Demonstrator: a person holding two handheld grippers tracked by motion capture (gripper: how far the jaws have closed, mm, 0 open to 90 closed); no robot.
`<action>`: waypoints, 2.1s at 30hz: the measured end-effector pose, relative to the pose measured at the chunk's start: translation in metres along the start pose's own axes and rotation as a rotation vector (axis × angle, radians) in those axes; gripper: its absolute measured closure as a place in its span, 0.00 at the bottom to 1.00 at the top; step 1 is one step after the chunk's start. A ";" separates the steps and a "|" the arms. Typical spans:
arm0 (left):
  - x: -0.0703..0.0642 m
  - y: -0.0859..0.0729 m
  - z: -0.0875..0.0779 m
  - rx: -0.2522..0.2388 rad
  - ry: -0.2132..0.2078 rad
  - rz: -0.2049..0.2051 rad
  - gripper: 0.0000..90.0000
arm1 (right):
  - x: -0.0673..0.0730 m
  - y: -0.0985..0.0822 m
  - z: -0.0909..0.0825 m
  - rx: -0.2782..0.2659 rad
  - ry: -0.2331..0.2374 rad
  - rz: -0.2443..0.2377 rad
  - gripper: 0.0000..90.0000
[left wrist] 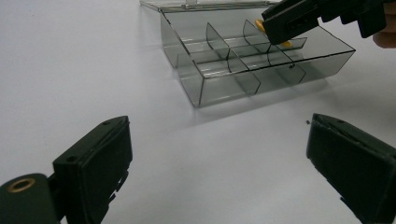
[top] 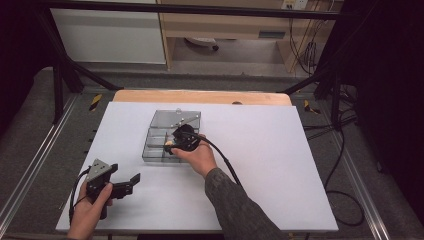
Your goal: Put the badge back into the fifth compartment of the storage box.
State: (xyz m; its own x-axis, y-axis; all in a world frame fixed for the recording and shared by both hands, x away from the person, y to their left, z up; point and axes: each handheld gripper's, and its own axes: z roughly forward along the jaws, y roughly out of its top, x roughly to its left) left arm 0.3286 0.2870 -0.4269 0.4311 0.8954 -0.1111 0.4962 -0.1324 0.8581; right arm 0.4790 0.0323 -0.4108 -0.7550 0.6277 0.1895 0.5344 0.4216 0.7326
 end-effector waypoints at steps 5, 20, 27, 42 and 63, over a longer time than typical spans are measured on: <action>0.000 0.000 0.000 0.001 0.000 0.000 0.07 | 0.000 -0.002 0.001 0.000 -0.003 0.003 0.53; 0.000 0.000 0.000 0.004 0.001 0.006 0.08 | 0.005 -0.005 0.007 0.018 -0.005 0.023 0.47; 0.000 0.000 0.000 0.001 -0.001 0.001 0.08 | 0.006 -0.004 0.002 0.006 -0.016 0.009 0.46; 0.000 0.000 0.000 0.002 0.005 0.006 0.08 | 0.015 0.001 -0.017 -0.012 -0.069 -0.042 0.12; -0.001 -0.001 0.000 -0.004 0.003 0.004 0.07 | 0.000 0.002 -0.058 -0.089 -0.076 -0.063 0.08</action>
State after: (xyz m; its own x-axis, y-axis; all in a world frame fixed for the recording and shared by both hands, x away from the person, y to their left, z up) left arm 0.3281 0.2865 -0.4273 0.4307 0.8962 -0.1067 0.4917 -0.1339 0.8604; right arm 0.4579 -0.0049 -0.3712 -0.7529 0.6514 0.0939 0.4487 0.4037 0.7973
